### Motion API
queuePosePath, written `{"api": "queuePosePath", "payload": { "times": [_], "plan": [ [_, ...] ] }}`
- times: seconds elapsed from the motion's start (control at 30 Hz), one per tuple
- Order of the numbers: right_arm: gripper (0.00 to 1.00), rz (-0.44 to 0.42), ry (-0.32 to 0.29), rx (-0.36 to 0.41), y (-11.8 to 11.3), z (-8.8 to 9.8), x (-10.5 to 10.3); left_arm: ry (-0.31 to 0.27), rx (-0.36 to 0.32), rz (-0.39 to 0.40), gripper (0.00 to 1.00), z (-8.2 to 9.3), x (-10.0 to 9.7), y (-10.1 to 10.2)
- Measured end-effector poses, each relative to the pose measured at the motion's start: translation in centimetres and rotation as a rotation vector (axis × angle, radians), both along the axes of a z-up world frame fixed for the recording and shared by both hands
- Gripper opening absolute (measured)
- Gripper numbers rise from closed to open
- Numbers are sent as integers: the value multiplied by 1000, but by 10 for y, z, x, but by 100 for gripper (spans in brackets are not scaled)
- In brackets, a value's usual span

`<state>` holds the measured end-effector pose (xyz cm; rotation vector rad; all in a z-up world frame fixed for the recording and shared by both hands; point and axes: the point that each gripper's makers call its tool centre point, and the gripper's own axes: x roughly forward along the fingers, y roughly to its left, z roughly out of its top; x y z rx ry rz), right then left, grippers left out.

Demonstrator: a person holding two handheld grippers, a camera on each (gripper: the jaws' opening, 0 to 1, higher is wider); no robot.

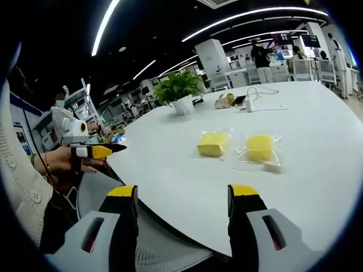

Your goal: Compare the silicone blocks by pressing each to a similar depth, holding the contact briefly, and releasing to observe deformation and rebound differences across the visible hardness samples.

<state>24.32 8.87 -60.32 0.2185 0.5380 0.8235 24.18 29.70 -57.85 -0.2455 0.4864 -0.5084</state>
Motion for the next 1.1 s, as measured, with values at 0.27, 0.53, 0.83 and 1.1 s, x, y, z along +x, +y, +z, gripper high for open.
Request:
{"api": "queuePosePath", "payload": {
  "times": [0.27, 0.53, 0.83, 1.1],
  "plan": [
    [59, 0, 0, -4, -1, -1, 0, -4, 3, 1, 67, 1, 2, 2],
    [59, 4, 1, -3, 0, -1, -1, -3, 6, -8, 67, 1, 1, 0],
    [58, 13, 5, -8, 0, -1, -4, 4, 11, -13, 67, -1, -1, 0],
    [58, 19, 3, -9, 2, -1, -4, 3, 10, -15, 67, -1, -2, -1]
  ]
}}
